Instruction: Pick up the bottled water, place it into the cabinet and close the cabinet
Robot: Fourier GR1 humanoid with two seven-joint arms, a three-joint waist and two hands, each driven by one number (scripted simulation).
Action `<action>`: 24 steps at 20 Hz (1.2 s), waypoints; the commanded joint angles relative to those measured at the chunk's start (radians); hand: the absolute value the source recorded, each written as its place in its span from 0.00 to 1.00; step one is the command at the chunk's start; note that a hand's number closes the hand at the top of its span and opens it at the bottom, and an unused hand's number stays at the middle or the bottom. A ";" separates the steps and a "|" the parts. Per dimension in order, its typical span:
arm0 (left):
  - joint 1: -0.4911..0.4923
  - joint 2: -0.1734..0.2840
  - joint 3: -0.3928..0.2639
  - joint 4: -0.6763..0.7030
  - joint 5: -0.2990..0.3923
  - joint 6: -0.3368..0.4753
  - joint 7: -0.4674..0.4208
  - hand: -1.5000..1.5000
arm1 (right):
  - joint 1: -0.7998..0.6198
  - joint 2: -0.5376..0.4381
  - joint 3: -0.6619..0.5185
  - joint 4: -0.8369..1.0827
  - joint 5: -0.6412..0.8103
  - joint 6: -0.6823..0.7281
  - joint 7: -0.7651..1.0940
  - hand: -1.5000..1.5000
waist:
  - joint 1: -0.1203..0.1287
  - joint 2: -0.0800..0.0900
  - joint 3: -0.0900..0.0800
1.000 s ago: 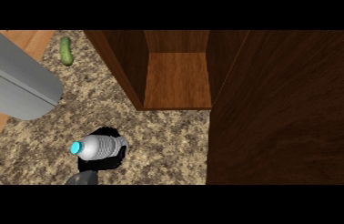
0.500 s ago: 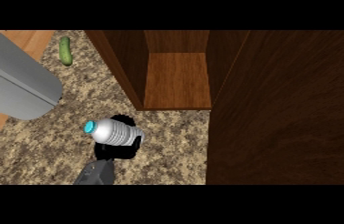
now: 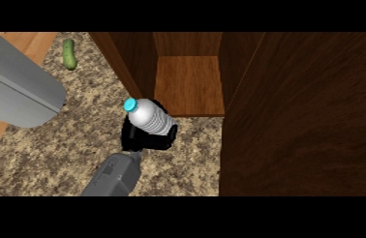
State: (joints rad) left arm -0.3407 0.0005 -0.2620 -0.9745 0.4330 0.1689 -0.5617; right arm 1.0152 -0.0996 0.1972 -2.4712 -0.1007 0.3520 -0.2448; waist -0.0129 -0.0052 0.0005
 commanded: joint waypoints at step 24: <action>-0.687 0.013 -0.112 0.593 0.040 0.415 0.180 1.00 | -0.080 -0.020 -0.148 -0.006 -0.156 0.060 0.003 0.00 | -0.050 0.021 0.000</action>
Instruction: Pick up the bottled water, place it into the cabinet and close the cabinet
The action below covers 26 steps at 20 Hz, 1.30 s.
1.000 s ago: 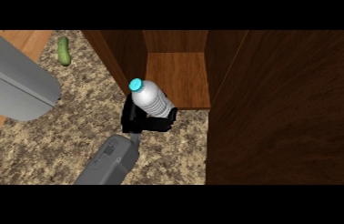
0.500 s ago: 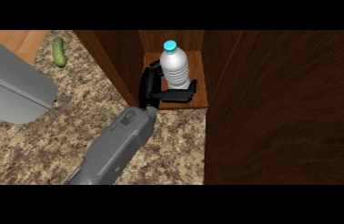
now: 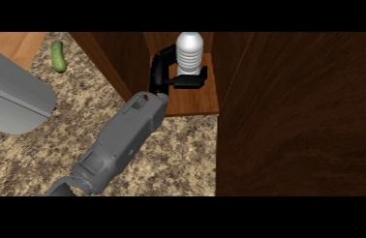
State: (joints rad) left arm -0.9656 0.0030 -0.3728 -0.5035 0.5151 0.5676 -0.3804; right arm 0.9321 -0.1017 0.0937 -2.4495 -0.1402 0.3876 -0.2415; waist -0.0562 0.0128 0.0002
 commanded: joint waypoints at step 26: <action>-0.200 0.099 0.125 0.408 -0.050 0.044 -0.174 0.00 | -0.026 -0.020 -0.028 0.006 -0.098 0.081 -0.008 0.00 | -0.039 0.028 -0.003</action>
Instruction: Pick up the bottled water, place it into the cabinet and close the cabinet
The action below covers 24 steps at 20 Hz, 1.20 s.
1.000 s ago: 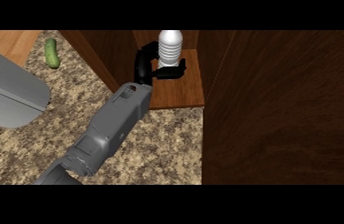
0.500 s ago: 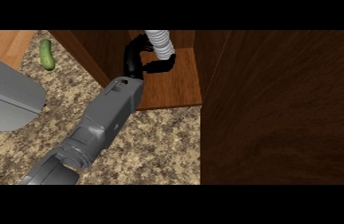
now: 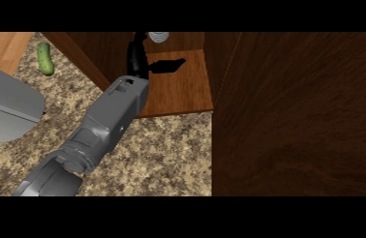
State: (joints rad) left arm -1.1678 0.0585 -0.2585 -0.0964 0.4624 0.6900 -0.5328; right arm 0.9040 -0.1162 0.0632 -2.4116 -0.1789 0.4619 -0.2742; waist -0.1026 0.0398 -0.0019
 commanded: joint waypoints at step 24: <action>0.147 -0.058 0.026 -0.280 0.093 -0.329 -0.141 0.00 | 0.116 0.006 0.042 -0.174 -0.085 -0.008 0.110 0.00 | 0.088 -0.047 0.001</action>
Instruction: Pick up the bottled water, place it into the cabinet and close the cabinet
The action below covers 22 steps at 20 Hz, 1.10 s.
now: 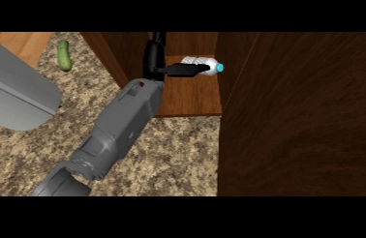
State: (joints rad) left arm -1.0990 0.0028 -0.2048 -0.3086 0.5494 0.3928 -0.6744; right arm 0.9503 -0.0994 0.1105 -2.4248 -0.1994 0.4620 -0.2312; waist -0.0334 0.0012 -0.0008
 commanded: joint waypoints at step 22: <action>0.688 0.065 -0.401 -0.990 0.034 -0.064 0.154 0.00 | 0.043 -0.038 0.051 -0.128 0.072 -0.011 0.022 0.00 | 0.044 -0.014 0.001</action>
State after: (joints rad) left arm -0.5107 0.0361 -0.5476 -1.1395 0.6106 0.3003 -0.5617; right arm 0.9592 -0.0970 0.1754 -2.4317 -0.1623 0.4262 -0.2285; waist 0.0095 -0.0103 -0.0005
